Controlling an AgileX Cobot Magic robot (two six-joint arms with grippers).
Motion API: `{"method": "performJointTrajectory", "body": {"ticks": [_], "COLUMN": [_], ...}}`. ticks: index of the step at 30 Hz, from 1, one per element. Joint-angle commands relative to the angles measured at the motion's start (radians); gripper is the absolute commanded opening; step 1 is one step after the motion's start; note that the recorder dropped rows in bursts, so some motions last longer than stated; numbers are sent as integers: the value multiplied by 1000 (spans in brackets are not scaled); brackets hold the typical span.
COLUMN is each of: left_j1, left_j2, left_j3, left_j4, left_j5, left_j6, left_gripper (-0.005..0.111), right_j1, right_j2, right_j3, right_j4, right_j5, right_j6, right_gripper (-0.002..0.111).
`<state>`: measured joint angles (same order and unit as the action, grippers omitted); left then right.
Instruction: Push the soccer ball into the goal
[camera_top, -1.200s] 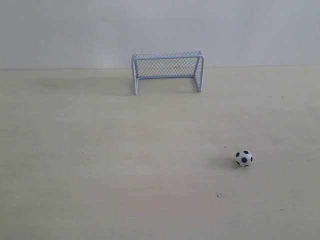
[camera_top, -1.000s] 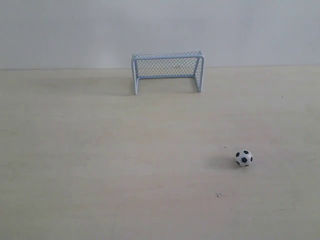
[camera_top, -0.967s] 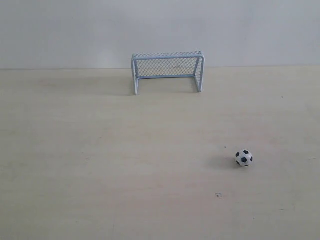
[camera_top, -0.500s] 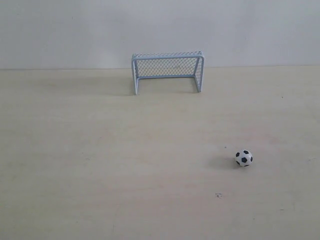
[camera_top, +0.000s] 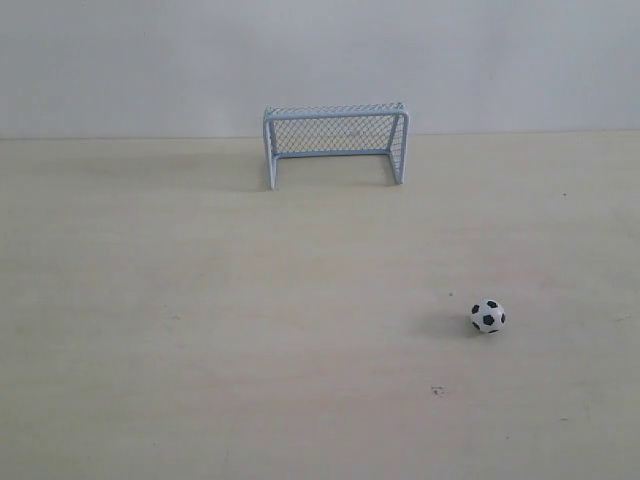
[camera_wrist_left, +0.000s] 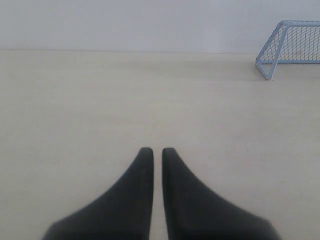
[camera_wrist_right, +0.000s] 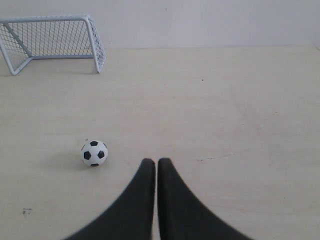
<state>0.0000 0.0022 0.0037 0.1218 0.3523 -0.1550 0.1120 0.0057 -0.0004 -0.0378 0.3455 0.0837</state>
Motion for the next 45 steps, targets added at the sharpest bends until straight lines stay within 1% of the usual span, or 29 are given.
{"method": "performJointTrajectory", "body": {"ticks": [1, 16, 26, 33, 40, 45], "left_j1": [2, 2, 2, 2, 2, 2], "left_j2": [-2, -2, -2, -2, -2, -2], "left_j3": [-4, -4, -4, -4, -4, -4], "left_j4": [-1, -1, -1, -1, -1, -1], "left_j5": [-13, -13, -13, -13, -13, -13], "left_j6": [-10, -10, -10, -10, -10, -10], "left_gripper": [6, 6, 6, 6, 6, 6], "right_j1": [-3, -3, -3, -3, -3, -3], "right_j2": [-6, -6, -6, -6, -6, -6], "right_j3": [0, -3, -198, -284, -306, -306], "right_j4": [0, 16, 50, 50, 50, 52], "right_j5": [-12, -3, 1, -4, -6, -49], "right_j6": [-6, -4, -4, -4, -6, -4], "right_gripper": [0, 0, 0, 0, 0, 0]}}
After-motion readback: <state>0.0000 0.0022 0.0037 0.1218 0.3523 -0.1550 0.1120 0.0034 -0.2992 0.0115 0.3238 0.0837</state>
